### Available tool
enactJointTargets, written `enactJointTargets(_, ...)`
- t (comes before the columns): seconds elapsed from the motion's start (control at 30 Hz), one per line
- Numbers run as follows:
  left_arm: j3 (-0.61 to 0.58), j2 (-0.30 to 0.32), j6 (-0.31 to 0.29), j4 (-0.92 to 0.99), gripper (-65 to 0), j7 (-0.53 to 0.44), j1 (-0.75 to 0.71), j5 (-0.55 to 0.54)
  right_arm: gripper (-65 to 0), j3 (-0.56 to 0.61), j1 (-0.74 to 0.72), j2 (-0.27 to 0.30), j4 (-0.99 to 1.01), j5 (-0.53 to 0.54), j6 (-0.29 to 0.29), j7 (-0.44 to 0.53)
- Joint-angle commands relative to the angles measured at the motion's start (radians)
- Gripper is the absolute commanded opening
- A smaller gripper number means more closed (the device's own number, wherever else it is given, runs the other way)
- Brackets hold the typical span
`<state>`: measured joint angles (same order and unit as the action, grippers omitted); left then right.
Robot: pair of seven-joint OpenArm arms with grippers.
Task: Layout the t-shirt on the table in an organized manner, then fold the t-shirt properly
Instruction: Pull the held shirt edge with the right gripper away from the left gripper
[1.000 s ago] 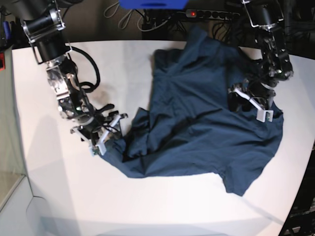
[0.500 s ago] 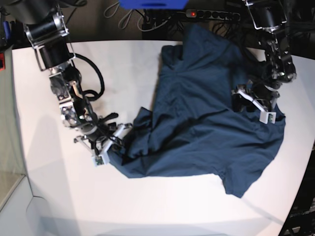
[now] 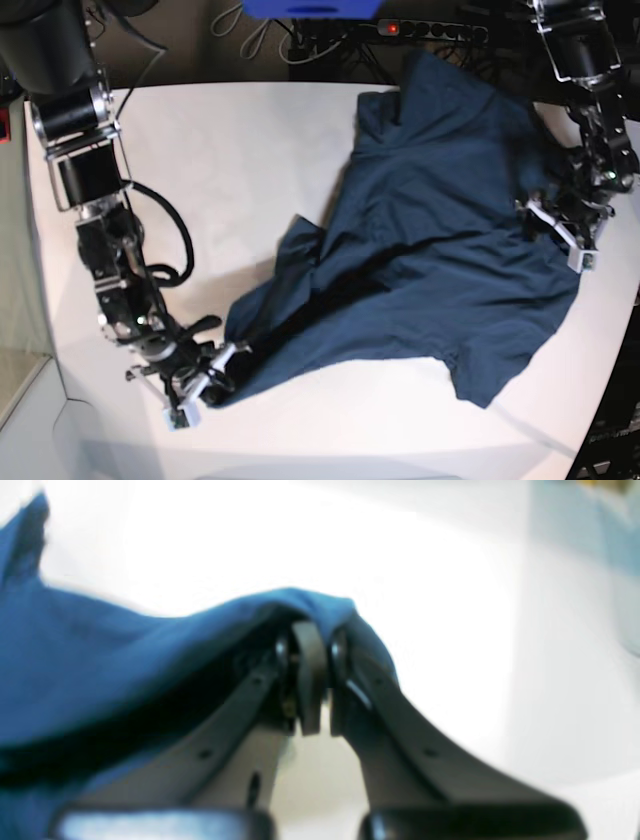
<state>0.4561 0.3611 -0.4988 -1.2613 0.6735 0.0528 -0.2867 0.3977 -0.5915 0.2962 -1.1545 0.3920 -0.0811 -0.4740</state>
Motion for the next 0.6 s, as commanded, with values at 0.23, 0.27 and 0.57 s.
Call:
enactJointTargets(0.23,0.003,0.077,0.002,0.021,-33.8,-0.011,0.114,-0.012,-63.9,0.004,-0.247,-0.070,0.380,-0.005,0.002,0.021)
enactJointTargets(0.27,0.003,0.075,0.002,-0.002,-33.8,-0.010,0.115,-0.012,-60.6,0.023,-0.269,-0.084,0.417,-0.018,0.002,0.021)
enactJointTargets(0.57,0.010,-0.060,0.002,-0.390,-33.8,0.203,0.029,-0.012,-32.2,0.088,-0.215,-0.076,0.344,-0.084,0.005,0.008)
